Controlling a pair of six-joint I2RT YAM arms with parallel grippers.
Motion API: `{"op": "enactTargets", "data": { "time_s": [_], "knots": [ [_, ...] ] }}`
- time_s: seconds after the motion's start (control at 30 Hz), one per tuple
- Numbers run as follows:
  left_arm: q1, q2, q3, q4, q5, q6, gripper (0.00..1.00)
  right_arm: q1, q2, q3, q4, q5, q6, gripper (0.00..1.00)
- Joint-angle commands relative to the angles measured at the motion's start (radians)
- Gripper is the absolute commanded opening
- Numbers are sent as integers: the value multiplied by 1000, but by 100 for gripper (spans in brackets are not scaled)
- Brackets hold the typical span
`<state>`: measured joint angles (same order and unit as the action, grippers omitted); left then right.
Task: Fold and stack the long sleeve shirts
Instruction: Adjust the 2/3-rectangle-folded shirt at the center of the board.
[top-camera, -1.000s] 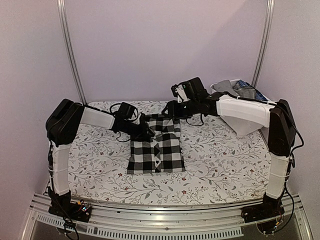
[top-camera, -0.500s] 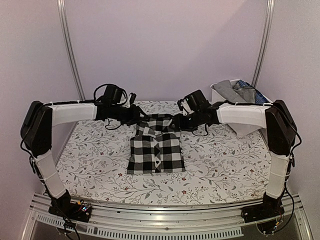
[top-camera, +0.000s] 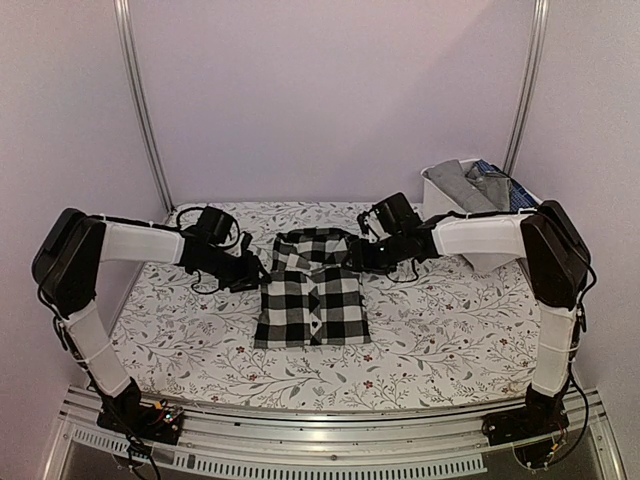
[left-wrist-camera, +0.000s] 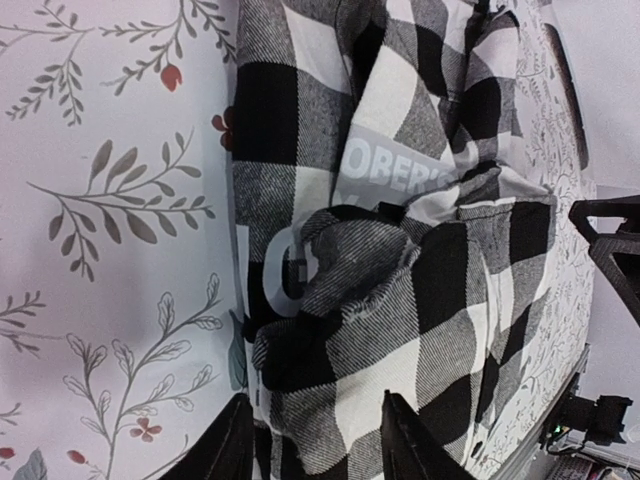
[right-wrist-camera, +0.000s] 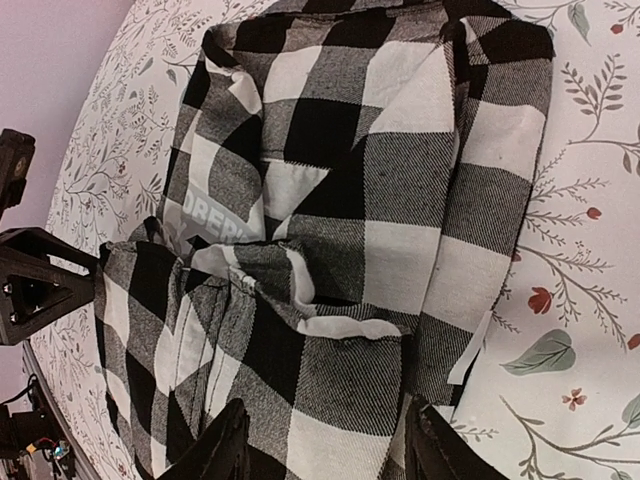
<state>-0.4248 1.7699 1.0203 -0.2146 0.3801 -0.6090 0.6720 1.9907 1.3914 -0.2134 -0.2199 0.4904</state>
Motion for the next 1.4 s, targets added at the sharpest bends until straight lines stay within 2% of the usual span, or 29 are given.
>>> {"op": "enactTargets", "data": {
  "time_s": [0.0,0.17,0.27,0.33,0.47,0.63,0.73,0.8,0.97,1.1,1.17,1.27,1.37],
  "knots": [
    [5,48,31,22,16,13,43,-14,76,8,40,-23,21,52],
    [5,86,66,34,37,13,42,-18,117,41,41,-21,31,51],
    [3,94,80,48,60,15,36,-18,127,63,41,-25,33,50],
    [3,96,90,51,65,23,27,-18,128,71,41,-28,32,46],
    [2,84,99,52,77,41,17,-18,112,71,39,-24,30,34],
    [0,67,105,42,80,69,8,-15,81,61,19,-3,21,9],
    [1,52,105,31,55,76,5,-2,40,46,-1,58,10,2],
    [1,45,105,25,39,82,4,13,7,41,-22,117,3,0],
    [1,62,125,14,24,94,4,46,-23,68,-119,280,-6,1],
    [0,102,158,16,25,99,7,45,8,78,-125,281,-9,5],
    [1,124,175,16,17,99,14,45,41,94,-120,271,-14,9],
    [1,164,213,-5,-14,103,28,35,110,149,-157,261,-23,20],
    [1,188,257,-67,-94,110,41,32,128,185,-199,301,-26,41]
  ]
}}
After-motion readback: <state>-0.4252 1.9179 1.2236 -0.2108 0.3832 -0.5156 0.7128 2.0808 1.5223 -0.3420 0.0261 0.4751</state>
